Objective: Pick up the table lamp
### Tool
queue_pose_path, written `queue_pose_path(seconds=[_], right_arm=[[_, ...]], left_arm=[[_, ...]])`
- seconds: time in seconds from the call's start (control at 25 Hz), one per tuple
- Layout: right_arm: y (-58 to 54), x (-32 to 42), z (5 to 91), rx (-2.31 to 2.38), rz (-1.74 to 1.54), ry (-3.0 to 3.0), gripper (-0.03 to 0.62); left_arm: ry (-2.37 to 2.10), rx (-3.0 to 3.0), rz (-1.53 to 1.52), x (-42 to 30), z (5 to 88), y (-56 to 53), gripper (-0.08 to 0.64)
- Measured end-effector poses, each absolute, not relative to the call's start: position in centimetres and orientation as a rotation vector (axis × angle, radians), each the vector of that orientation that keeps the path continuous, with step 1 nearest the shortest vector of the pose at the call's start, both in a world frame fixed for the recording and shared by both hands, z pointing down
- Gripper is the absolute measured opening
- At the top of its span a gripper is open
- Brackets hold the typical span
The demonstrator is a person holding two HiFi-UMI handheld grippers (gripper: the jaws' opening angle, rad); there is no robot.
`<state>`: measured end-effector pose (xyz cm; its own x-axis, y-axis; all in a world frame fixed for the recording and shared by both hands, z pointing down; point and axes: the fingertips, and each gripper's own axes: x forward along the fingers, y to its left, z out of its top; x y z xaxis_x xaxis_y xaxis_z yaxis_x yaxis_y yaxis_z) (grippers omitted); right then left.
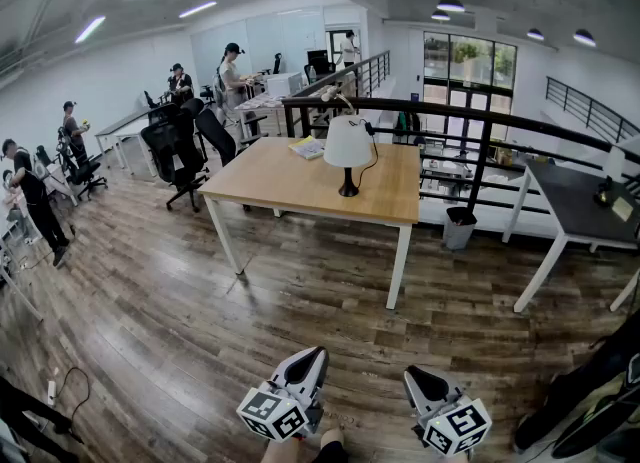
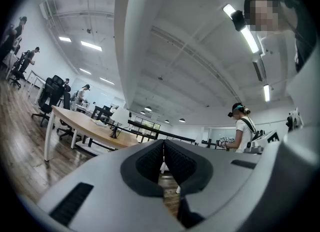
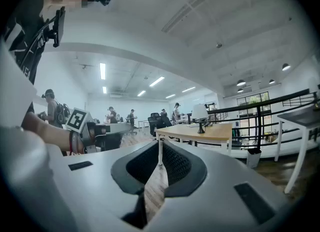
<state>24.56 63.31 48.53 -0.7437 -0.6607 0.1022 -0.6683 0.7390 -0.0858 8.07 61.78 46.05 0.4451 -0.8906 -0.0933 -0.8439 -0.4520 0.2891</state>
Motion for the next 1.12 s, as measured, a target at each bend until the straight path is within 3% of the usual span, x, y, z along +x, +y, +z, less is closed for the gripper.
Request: queue_pose_path(seconds=[0.64, 1.12], right_arm=[[45.6, 13.8, 49.5, 1.087, 0.195, -2.85, 0.046], [39.7, 9.1, 50.3, 1.068, 0.183, -2.81, 0.046]], left_arm=[[-1.433, 2.543, -0.294, 1.2, 46.5, 43.5, 0.011], [-1.349, 2.568, -0.299, -1.4, 47.7, 38.6, 0.011]])
